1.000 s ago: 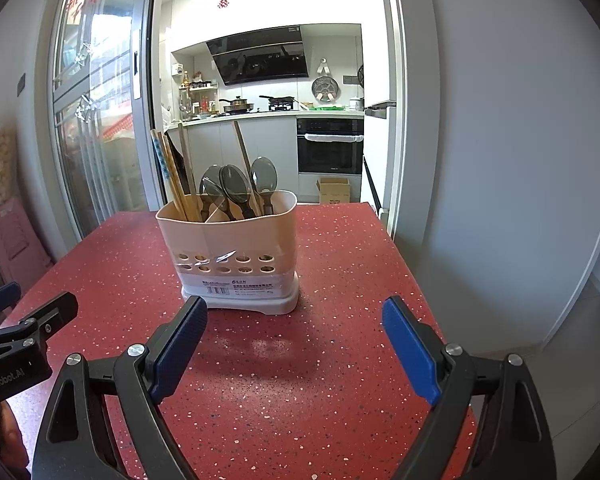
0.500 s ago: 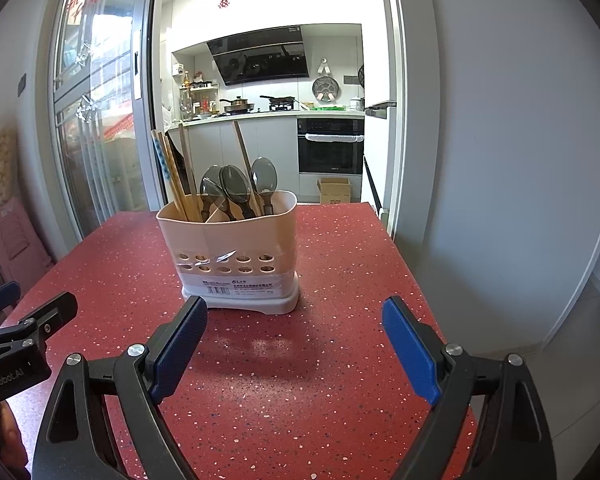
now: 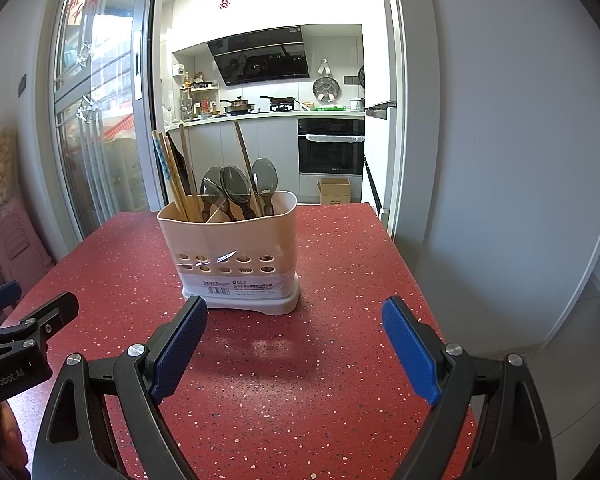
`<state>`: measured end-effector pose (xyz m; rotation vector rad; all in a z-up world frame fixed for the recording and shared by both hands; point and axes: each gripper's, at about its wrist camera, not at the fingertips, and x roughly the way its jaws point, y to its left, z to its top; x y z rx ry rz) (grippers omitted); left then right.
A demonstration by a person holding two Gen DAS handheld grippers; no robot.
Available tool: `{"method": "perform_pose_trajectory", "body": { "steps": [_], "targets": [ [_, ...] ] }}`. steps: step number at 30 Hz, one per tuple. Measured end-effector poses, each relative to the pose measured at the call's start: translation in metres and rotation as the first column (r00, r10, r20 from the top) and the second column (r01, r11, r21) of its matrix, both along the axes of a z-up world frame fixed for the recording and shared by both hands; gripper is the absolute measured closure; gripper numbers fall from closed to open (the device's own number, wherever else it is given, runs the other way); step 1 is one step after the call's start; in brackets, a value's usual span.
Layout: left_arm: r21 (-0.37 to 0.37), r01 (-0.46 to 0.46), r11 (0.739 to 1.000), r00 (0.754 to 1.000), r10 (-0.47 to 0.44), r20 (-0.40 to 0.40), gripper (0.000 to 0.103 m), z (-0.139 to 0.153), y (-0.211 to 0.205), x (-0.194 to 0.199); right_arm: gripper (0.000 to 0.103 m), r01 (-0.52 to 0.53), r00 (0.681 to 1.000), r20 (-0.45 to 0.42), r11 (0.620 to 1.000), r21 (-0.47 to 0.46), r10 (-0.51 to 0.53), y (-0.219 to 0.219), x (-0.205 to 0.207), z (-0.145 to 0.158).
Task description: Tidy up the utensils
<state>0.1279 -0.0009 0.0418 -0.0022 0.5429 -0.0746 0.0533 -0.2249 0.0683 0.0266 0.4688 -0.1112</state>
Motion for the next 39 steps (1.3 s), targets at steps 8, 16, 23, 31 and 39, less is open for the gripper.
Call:
{"method": "perform_pose_trajectory", "body": {
  "steps": [8,16,23,31,39],
  "targets": [
    [-0.001,0.000,1.000,1.000,0.000,-0.002,0.000,0.0000,-0.0004,-0.0004,0.012,-0.003,1.000,0.001,1.000,0.001,0.003,-0.0010,-0.0009,0.0017],
    [-0.004,0.002,1.000,1.000,-0.002,-0.005,0.000,-0.0005,-0.0002,-0.0005,0.012,-0.003,1.000,0.002,1.000,0.001,0.003,-0.0007,-0.0010,0.0018],
    [-0.003,0.003,1.000,1.000,-0.003,-0.006,0.000,-0.0006,-0.0001,0.0002,0.012,-0.001,1.000,0.003,1.000,0.002,0.001,-0.0007,-0.0013,0.0020],
    [-0.003,0.002,1.000,1.000,-0.002,-0.006,0.000,-0.0007,-0.0003,0.0001,0.012,-0.002,1.000,0.004,1.000,0.002,0.002,0.0005,-0.0012,0.0024],
    [-0.001,0.001,1.000,1.000,-0.001,-0.007,0.000,-0.0003,-0.0010,0.0001,0.012,-0.004,1.000,0.005,1.000,0.001,0.004,0.0012,-0.0015,0.0022]
  ]
}}
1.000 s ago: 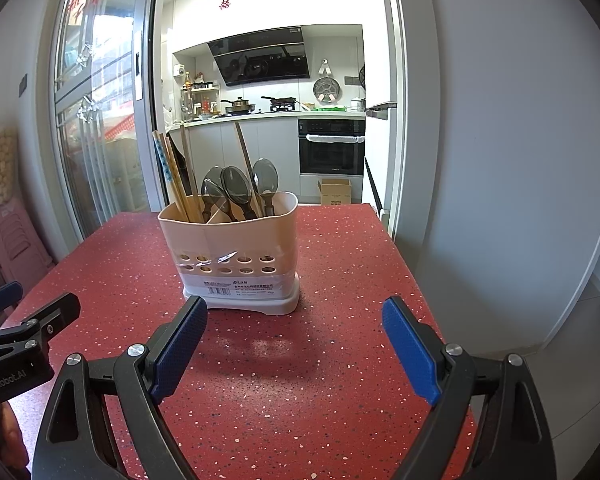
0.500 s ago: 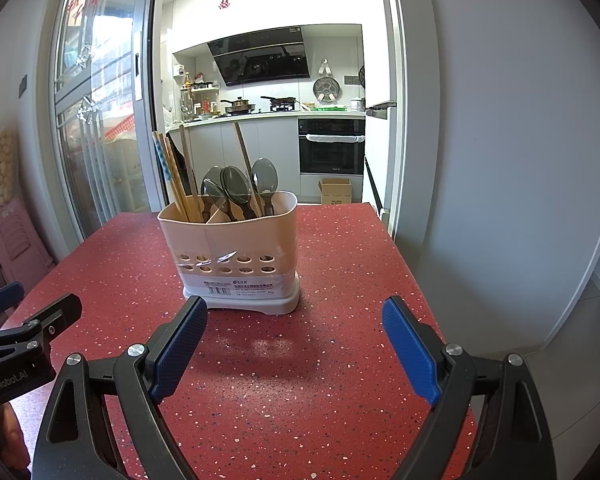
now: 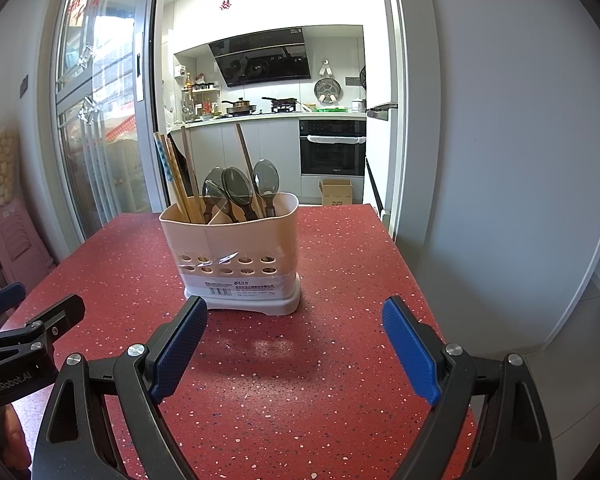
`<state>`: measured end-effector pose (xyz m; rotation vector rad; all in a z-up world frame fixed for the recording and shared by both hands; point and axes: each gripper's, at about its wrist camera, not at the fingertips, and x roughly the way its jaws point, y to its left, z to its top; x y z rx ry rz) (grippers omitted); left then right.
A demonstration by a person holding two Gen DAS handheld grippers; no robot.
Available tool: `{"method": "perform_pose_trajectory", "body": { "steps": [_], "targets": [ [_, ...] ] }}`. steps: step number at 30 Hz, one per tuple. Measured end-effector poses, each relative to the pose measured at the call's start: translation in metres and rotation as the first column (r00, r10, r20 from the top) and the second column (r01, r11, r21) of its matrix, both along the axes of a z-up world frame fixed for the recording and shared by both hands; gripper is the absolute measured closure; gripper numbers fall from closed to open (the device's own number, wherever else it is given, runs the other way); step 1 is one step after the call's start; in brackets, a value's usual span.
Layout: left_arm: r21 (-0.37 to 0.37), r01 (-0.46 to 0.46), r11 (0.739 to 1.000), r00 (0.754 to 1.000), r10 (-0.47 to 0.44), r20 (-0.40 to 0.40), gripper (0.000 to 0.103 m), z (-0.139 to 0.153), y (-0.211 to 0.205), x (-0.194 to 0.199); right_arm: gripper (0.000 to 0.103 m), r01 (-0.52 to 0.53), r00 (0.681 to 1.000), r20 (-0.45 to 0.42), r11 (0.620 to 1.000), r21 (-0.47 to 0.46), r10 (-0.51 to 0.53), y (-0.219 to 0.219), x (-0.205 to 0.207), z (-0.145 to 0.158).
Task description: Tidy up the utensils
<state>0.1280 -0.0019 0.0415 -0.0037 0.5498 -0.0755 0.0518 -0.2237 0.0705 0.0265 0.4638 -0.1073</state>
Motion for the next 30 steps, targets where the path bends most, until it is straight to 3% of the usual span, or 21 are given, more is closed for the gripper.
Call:
{"method": "perform_pose_trajectory", "body": {
  "steps": [30],
  "targets": [
    [-0.013,0.006,1.000,1.000,-0.006,-0.008,0.000,-0.0003,-0.0004,0.0014,0.012,-0.001,1.000,0.001,1.000,0.003,0.001,0.0009,-0.0002,0.0005]
  ]
}}
